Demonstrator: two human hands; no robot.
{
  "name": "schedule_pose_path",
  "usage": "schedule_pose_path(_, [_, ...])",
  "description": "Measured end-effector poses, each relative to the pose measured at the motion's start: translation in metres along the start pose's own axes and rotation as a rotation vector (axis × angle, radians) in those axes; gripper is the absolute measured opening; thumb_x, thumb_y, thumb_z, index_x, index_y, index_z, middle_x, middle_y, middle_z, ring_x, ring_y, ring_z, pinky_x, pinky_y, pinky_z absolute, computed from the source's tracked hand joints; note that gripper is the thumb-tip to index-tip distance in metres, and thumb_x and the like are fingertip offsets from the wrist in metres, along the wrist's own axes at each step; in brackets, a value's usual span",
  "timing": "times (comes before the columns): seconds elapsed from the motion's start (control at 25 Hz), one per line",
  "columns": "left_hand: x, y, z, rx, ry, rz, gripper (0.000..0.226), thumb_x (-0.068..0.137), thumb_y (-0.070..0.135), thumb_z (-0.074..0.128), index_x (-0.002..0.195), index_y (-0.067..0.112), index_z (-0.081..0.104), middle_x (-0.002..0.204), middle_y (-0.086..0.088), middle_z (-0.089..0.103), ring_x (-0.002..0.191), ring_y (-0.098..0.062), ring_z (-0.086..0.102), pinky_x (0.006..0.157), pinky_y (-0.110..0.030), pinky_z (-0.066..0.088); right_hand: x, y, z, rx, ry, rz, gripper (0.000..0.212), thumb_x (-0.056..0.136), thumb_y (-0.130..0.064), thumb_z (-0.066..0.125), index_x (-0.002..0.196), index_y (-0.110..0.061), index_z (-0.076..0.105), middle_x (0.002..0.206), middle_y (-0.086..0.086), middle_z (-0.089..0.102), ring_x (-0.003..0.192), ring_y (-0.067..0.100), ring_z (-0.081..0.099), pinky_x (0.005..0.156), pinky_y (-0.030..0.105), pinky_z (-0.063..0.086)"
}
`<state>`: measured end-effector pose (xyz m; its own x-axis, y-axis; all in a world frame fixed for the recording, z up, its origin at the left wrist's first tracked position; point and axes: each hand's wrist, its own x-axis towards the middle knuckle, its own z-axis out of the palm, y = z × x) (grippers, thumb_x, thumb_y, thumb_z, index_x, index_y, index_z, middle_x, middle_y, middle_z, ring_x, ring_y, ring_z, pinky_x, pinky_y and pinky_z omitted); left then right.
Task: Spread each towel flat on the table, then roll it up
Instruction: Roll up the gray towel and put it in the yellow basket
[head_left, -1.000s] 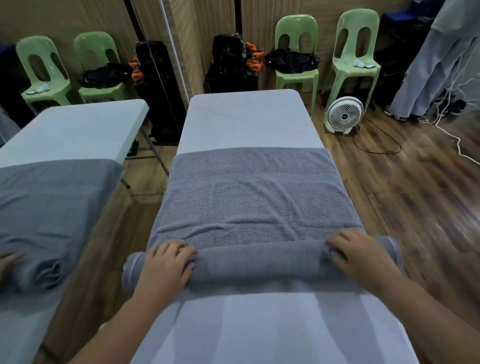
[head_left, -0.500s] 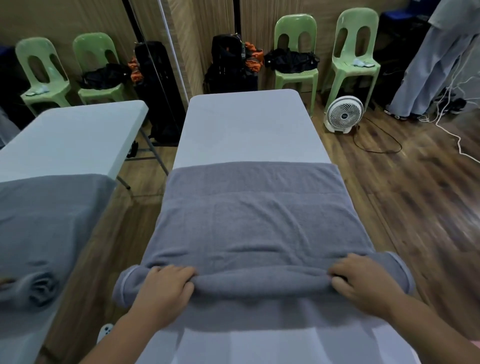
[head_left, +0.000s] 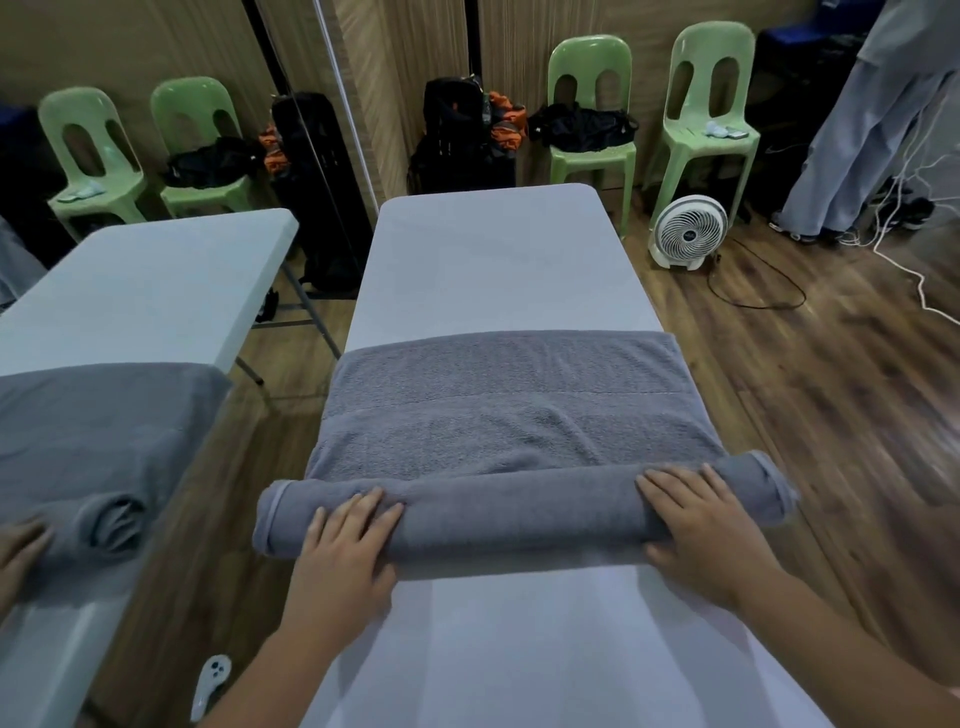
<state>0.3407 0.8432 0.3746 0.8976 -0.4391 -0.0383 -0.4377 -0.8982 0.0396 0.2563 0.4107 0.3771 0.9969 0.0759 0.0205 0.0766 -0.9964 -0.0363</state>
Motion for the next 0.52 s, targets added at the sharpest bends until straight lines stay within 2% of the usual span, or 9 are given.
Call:
schedule_pose_path(0.08, [0.009,0.0,-0.004,-0.005,0.009,-0.015,0.05,0.076,0.035,0.049,0.124,0.03,0.062,0.129,0.004,0.061,0.119,-0.022,0.054,0.107,-0.051,0.036,0.005,0.001,0.008,0.012,-0.036,0.046,0.054,0.065,-0.04,0.061,0.116,-0.02,0.066,0.116,-0.002,0.067,0.115,0.022,0.056,0.114,0.048,0.022])
schedule_pose_path(0.2, [0.011,0.001,-0.019,-0.05,0.087,-0.026,0.033,0.079,0.037,0.045,0.102,0.031,0.067,0.099,0.01,0.069,0.095,-0.019,0.06,0.093,-0.044,0.044,0.009,-0.002,-0.008,0.079,-0.067,0.048,0.022,0.069,-0.046,0.05,0.081,-0.031,0.062,0.08,-0.011,0.064,0.086,0.014,0.058,0.115,0.042,0.025])
schedule_pose_path(0.28, [-0.001,0.0,-0.025,-0.052,0.054,0.017,0.024,0.08,0.04,0.043,0.091,0.033,0.063,0.085,0.012,0.065,0.085,-0.017,0.057,0.088,-0.041,0.045,0.003,0.0,-0.022,0.16,-0.189,0.032,0.023,0.071,-0.048,0.046,0.065,-0.026,0.051,0.063,-0.011,0.055,0.069,0.009,0.051,0.106,0.032,0.034])
schedule_pose_path(0.32, [-0.003,-0.002,-0.027,-0.05,0.024,0.041,0.023,0.08,0.041,0.04,0.088,0.034,0.061,0.08,0.013,0.063,0.083,-0.016,0.054,0.088,-0.041,0.044,0.002,0.001,-0.03,0.22,-0.258,0.041,0.026,0.07,-0.049,0.044,0.064,-0.024,0.048,0.06,-0.009,0.054,0.065,0.009,0.05,0.095,0.027,0.04])
schedule_pose_path(0.4, [0.004,-0.005,-0.029,-0.054,-0.018,0.049,0.026,0.08,0.044,0.038,0.095,0.036,0.058,0.081,0.012,0.064,0.086,-0.015,0.056,0.093,-0.04,0.04,0.009,0.007,-0.036,0.317,-0.306,0.082,0.028,0.068,-0.05,0.043,0.069,-0.024,0.052,0.066,-0.009,0.059,0.068,0.009,0.052,0.072,0.031,0.047])
schedule_pose_path(0.44, [0.013,-0.005,-0.03,-0.05,-0.004,0.028,0.029,0.08,0.045,0.039,0.1,0.036,0.058,0.085,0.011,0.066,0.089,-0.015,0.058,0.093,-0.04,0.039,0.016,0.01,-0.038,0.322,-0.272,0.098,0.026,0.068,-0.05,0.046,0.075,-0.026,0.056,0.073,-0.011,0.062,0.073,0.009,0.054,0.069,0.034,0.047])
schedule_pose_path(0.52, [0.028,-0.006,-0.031,-0.023,0.081,-0.007,0.029,0.081,0.045,0.044,0.104,0.036,0.059,0.097,0.011,0.067,0.095,-0.018,0.06,0.094,-0.044,0.04,0.027,0.015,-0.039,0.27,-0.119,0.112,0.023,0.075,-0.043,0.056,0.092,-0.029,0.063,0.091,-0.011,0.065,0.088,0.015,0.058,0.073,0.033,0.048])
